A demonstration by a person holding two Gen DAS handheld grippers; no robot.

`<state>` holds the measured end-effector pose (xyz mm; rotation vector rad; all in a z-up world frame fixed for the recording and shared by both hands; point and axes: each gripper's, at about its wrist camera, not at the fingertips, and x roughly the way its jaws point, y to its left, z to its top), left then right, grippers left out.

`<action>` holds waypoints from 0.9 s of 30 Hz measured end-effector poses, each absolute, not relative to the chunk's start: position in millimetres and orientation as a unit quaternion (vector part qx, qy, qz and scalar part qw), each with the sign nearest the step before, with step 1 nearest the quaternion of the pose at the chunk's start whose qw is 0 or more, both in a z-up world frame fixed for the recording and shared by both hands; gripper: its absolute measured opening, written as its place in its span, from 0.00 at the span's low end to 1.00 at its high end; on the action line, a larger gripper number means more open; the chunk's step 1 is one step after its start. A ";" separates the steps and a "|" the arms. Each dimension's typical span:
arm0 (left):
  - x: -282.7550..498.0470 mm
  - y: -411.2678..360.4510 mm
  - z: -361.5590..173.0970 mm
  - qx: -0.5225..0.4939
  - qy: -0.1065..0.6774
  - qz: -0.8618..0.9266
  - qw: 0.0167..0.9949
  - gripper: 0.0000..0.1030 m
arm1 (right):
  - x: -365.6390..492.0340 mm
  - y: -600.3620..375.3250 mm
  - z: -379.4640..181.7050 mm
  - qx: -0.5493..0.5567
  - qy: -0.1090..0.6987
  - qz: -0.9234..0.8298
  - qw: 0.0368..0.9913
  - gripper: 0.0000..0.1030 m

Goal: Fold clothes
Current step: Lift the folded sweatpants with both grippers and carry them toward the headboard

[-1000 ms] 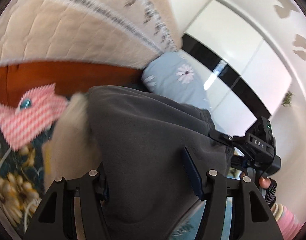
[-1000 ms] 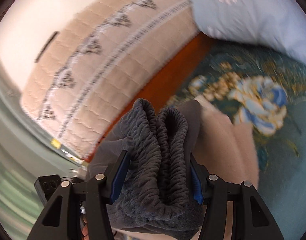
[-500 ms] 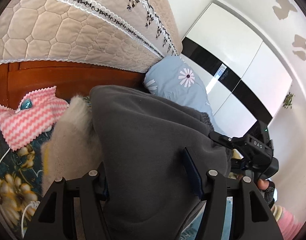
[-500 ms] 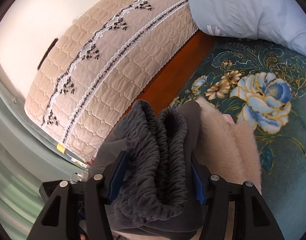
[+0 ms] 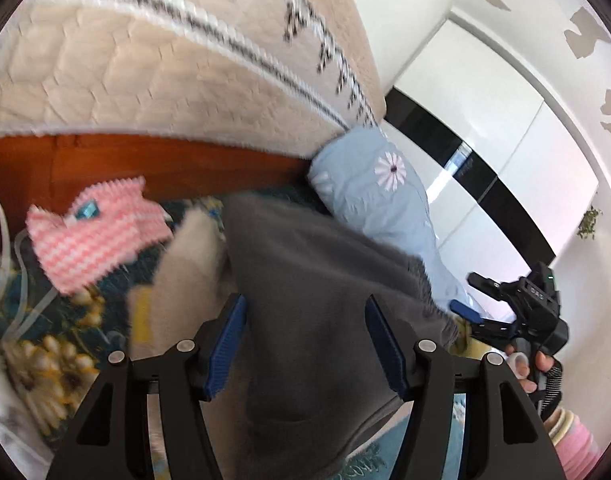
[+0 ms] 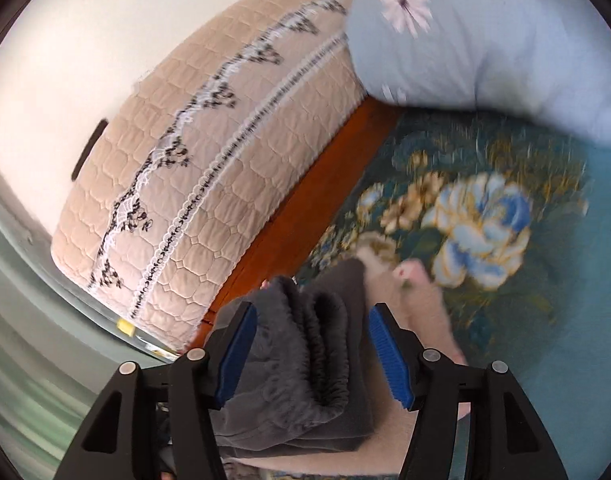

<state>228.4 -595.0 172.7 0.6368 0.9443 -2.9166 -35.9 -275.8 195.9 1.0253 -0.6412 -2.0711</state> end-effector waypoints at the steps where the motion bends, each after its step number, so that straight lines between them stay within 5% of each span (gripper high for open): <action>1: 233.7 -597.0 180.0 0.192 0.305 -0.933 0.008 0.62 | -32.6 -279.1 208.9 0.389 -0.238 -0.812 0.364 0.61; 8: 231.1 -563.4 205.6 0.195 0.264 -0.944 -0.017 0.64 | -2.9 -329.8 283.3 0.337 -0.101 -0.860 0.370 0.61; 12: 215.7 -533.5 196.0 0.231 0.211 -0.950 -0.024 0.64 | 23.5 -384.8 267.6 0.343 0.019 -0.854 0.391 0.58; 15: 207.5 -532.6 182.8 0.250 0.211 -0.945 -0.028 0.64 | 27.9 -407.3 245.9 0.354 0.069 -0.847 0.390 0.41; 20: 200.0 -535.9 169.7 0.253 0.209 -0.944 -0.032 0.64 | 1.8 -421.7 209.8 0.390 0.084 -0.849 0.346 0.28; 27: 189.5 -540.2 151.7 0.257 0.207 -0.943 -0.037 0.64 | -30.1 -433.6 175.9 0.436 0.090 -0.839 0.312 0.27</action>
